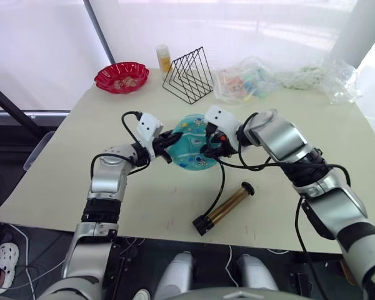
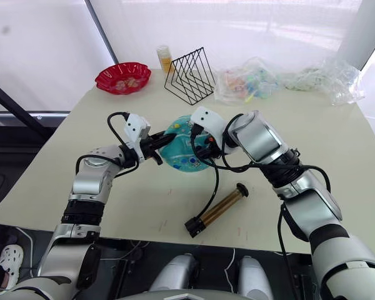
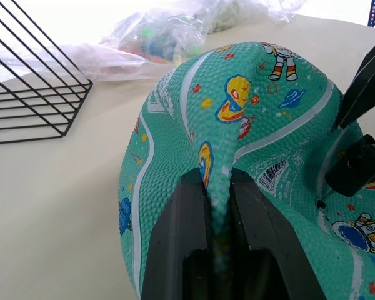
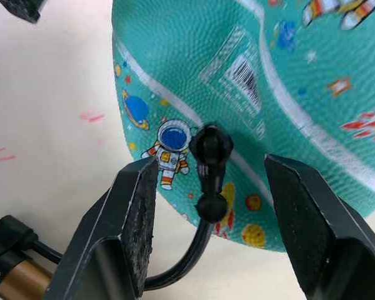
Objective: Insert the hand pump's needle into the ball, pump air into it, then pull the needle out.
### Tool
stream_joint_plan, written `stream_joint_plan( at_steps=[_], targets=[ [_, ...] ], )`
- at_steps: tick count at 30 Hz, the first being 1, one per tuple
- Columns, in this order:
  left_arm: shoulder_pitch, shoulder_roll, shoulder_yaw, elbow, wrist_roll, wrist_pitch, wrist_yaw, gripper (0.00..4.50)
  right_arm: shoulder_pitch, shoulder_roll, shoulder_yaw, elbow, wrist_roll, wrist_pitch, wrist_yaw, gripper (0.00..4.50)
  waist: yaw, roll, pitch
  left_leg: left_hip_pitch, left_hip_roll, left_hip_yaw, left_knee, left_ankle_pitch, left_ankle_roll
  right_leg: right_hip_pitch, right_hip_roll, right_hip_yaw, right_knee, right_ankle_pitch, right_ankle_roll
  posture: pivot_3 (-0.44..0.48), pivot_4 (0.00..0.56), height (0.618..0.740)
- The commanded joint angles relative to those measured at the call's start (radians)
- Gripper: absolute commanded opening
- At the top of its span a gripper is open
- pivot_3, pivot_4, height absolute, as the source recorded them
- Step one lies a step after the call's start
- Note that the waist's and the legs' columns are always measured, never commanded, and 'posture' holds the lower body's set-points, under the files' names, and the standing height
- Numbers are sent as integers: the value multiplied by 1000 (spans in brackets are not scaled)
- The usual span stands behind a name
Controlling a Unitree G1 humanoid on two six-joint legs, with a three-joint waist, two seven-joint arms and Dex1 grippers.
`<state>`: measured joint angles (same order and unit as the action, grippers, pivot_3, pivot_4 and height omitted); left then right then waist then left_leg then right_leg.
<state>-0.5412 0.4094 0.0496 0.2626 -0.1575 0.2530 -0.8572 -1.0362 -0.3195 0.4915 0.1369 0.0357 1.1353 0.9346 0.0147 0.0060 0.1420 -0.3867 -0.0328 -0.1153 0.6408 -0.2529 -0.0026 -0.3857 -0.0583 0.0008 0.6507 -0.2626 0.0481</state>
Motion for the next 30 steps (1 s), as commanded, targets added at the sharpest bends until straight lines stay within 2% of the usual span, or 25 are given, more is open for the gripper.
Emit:
stream_joint_plan(
  at_steps=[1,26,29,30],
  targets=[
    [33,-22,-86,31,15,30,-23,0,-33,14,6,7,14,-7,-10,2785,0,0,0,0,0,0,0,0,0,0,0,0,0,0,0,0,150,740],
    [36,-21,-90,39,18,21,-24,0,-64,36,-7,78,41,-50,-61,2785,-1,0,0,0,0,0,0,0,0,0,0,0,1,0,0,0,150,740],
    [35,-22,-90,43,19,19,-24,0,-66,36,-6,81,43,-53,-62,1970,-1,0,0,0,0,0,0,0,0,0,0,0,1,0,0,0,150,740],
    [35,-22,-90,43,19,18,-24,0,-68,36,-4,82,42,-54,-63,1970,0,0,0,0,0,0,0,0,0,0,0,0,1,0,0,0,150,740]
  ],
)
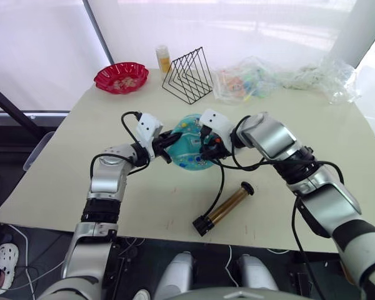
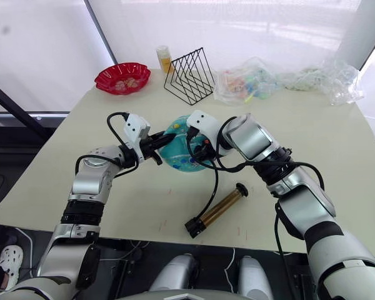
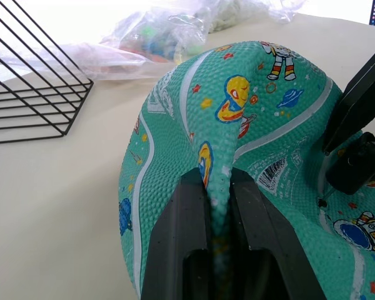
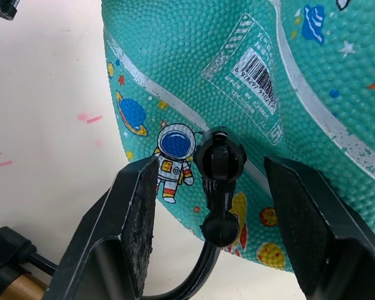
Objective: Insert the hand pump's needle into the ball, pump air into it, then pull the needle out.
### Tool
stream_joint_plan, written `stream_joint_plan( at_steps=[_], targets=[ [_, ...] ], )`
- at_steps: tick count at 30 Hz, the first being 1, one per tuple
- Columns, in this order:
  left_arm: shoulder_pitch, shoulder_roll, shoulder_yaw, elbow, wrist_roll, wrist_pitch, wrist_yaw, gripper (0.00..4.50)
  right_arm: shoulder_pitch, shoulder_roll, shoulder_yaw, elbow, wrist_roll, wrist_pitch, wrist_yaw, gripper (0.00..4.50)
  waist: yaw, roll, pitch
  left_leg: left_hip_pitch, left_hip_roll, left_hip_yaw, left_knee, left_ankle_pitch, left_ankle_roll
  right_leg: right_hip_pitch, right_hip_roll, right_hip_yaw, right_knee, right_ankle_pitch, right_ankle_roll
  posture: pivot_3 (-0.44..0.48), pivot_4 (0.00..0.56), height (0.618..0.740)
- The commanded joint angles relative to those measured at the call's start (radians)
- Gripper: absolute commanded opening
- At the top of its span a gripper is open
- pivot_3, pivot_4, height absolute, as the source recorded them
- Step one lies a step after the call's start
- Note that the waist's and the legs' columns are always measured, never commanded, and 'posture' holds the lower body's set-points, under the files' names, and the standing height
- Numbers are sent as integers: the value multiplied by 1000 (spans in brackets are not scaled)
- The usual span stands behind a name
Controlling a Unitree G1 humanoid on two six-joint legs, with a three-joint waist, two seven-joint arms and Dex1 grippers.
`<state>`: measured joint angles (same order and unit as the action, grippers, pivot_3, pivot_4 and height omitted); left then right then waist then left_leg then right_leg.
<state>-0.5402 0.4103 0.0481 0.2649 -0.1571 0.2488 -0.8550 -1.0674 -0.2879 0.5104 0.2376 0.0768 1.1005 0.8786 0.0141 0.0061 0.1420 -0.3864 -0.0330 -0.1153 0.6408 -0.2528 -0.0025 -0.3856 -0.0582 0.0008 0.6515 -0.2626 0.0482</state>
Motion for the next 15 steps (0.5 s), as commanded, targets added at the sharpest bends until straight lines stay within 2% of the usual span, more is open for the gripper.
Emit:
stream_joint_plan(
  at_steps=[1,15],
  targets=[
    [35,-23,-88,40,19,22,-26,0,-37,4,-21,-19,2,-19,-8,1970,0,0,0,0,0,0,0,0,0,0,0,0,0,0,0,0,150,740],
    [35,-26,-91,52,21,12,-25,0,-45,8,-17,-14,10,-14,-11,1970,0,0,0,0,0,0,0,0,0,0,0,0,0,0,0,0,150,740]
  ],
)
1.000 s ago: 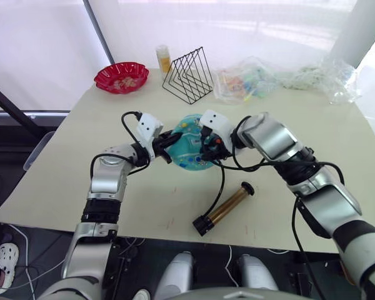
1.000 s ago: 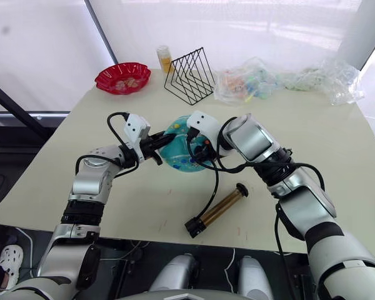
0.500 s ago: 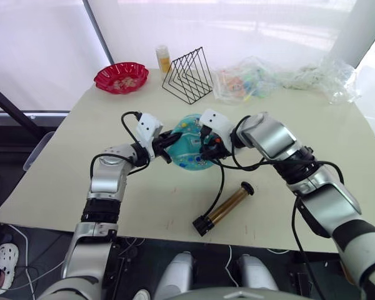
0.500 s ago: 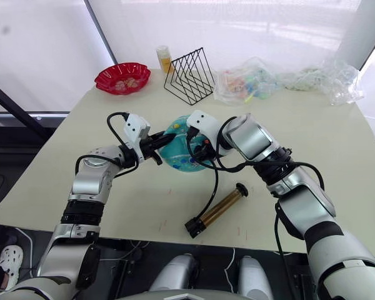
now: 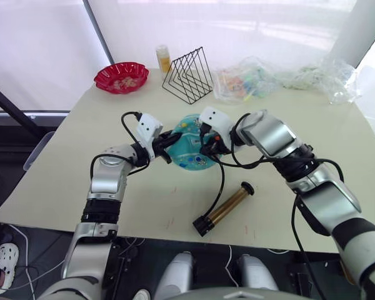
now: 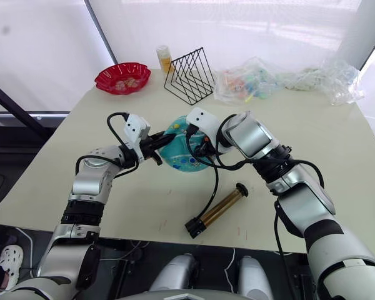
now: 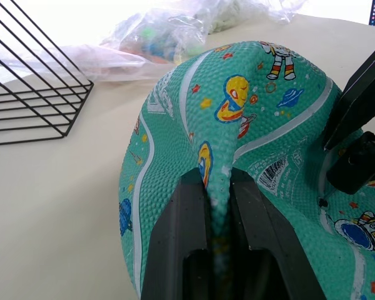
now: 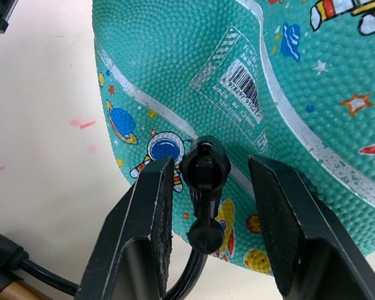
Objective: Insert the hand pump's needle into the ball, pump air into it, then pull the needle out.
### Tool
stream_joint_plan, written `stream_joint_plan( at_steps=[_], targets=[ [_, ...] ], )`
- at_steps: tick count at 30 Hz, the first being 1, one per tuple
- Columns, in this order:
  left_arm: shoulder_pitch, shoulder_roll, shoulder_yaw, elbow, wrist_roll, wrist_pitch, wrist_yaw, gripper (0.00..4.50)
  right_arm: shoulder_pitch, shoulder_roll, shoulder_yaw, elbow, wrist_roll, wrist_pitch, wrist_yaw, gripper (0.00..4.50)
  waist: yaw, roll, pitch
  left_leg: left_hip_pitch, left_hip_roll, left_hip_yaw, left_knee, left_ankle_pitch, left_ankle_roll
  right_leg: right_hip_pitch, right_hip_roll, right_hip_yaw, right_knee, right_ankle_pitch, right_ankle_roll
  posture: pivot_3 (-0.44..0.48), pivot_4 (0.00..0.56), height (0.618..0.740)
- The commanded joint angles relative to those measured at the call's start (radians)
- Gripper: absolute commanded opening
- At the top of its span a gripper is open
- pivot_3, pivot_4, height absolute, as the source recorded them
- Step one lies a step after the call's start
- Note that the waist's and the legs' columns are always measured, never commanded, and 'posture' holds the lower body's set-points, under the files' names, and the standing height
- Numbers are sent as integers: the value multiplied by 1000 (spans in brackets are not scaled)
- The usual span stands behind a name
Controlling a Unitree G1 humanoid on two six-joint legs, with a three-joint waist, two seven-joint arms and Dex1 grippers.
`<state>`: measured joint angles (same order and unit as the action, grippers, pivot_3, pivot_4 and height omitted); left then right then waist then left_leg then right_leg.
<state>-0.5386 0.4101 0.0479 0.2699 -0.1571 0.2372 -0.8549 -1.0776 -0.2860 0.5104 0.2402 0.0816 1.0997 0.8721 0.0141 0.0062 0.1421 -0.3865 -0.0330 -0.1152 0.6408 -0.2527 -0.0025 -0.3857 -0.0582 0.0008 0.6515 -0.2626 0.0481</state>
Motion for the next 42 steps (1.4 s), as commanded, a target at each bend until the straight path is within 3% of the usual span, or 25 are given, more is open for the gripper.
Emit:
stream_joint_plan(
  at_steps=[1,5,8,10,17,30,42],
  targets=[
    [34,-26,-91,47,21,23,-25,0,-34,6,-18,-17,5,-13,-4,1970,0,0,0,0,0,0,0,0,0,0,0,0,0,0,0,0,150,740],
    [35,-26,-91,45,21,24,-25,0,-33,7,-17,-18,6,-14,-4,1970,0,0,0,0,0,0,0,0,0,0,0,0,0,0,0,0,150,740],
    [38,-25,-92,41,21,25,-25,0,-33,7,-13,-17,2,-23,-5,1220,0,0,0,0,0,0,0,0,0,0,0,0,0,0,0,0,150,740],
    [40,-24,-93,39,21,26,-26,0,-34,9,-14,-16,4,-23,-6,301,0,0,0,0,0,0,0,0,0,0,0,0,0,0,0,0,150,740],
    [36,-24,-92,42,21,26,-26,0,-37,8,0,-17,-1,-32,1,293,0,0,0,0,0,0,0,0,0,0,0,0,0,0,0,0,150,740],
    [38,-35,-94,39,22,30,-15,0,-64,-53,211,-43,-117,-230,133,293,0,0,0,1,0,0,0,0,0,1,0,0,1,0,0,0,150,740],
    [12,-43,-80,74,18,120,32,0,-87,18,346,120,-311,-422,201,293,-4,0,-1,8,0,0,0,1,-2,6,0,0,4,-2,3,0,150,740]
  ],
)
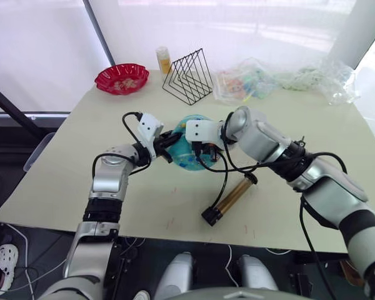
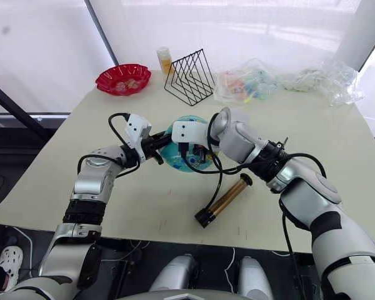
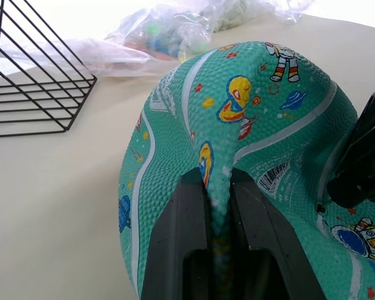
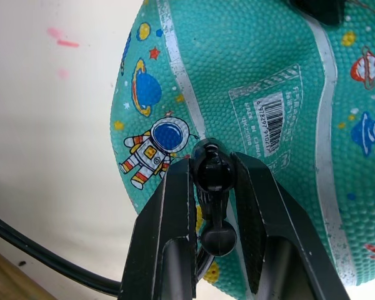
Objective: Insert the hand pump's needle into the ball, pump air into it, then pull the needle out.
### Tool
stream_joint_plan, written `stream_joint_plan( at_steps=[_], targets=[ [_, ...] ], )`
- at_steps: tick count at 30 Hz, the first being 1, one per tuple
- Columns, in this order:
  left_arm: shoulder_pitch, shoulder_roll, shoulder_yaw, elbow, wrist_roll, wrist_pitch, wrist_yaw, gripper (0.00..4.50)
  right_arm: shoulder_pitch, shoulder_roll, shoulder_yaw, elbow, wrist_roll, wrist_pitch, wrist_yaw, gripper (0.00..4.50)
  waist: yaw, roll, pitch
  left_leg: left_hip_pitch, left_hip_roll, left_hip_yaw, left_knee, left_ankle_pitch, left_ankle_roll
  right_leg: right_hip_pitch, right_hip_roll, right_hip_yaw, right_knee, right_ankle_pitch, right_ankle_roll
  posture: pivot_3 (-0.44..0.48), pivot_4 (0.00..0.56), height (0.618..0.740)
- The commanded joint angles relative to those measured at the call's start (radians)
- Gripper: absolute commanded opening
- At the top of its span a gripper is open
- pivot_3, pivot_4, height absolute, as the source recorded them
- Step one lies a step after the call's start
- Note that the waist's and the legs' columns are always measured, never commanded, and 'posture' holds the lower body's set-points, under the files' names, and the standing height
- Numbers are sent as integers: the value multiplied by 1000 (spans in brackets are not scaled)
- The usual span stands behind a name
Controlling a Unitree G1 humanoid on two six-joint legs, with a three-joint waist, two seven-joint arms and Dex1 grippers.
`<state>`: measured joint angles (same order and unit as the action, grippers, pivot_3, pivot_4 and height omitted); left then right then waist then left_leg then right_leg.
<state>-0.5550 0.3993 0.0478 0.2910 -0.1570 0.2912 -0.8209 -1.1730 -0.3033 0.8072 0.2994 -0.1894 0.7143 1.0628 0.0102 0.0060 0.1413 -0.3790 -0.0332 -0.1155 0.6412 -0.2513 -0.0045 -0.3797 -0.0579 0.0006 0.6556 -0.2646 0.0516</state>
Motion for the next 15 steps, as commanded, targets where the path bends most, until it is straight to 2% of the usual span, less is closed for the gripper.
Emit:
stream_joint_plan(
  at_steps=[1,9,12,15],
  targets=[
    [29,-32,-81,52,18,70,-3,0,9,45,53,78,-53,-45,10,293,-2,0,-1,0,0,0,0,1,-1,0,0,0,1,0,0,0,150,740],
    [47,-26,-86,30,13,95,4,0,39,119,56,227,-144,-110,5,293,-21,1,-10,5,0,-3,-1,2,-2,4,1,0,2,-1,1,0,150,740],
    [50,-24,-86,25,10,100,7,0,43,145,48,281,-173,-138,-4,293,-26,-1,-14,17,0,-2,-6,2,-2,11,1,4,2,-2,0,0,150,740],
    [51,-24,-86,21,10,105,8,0,47,172,34,328,-186,-151,-12,293,-29,0,-19,19,0,-2,-6,2,-2,12,2,4,2,-3,0,0,150,740]
  ],
)
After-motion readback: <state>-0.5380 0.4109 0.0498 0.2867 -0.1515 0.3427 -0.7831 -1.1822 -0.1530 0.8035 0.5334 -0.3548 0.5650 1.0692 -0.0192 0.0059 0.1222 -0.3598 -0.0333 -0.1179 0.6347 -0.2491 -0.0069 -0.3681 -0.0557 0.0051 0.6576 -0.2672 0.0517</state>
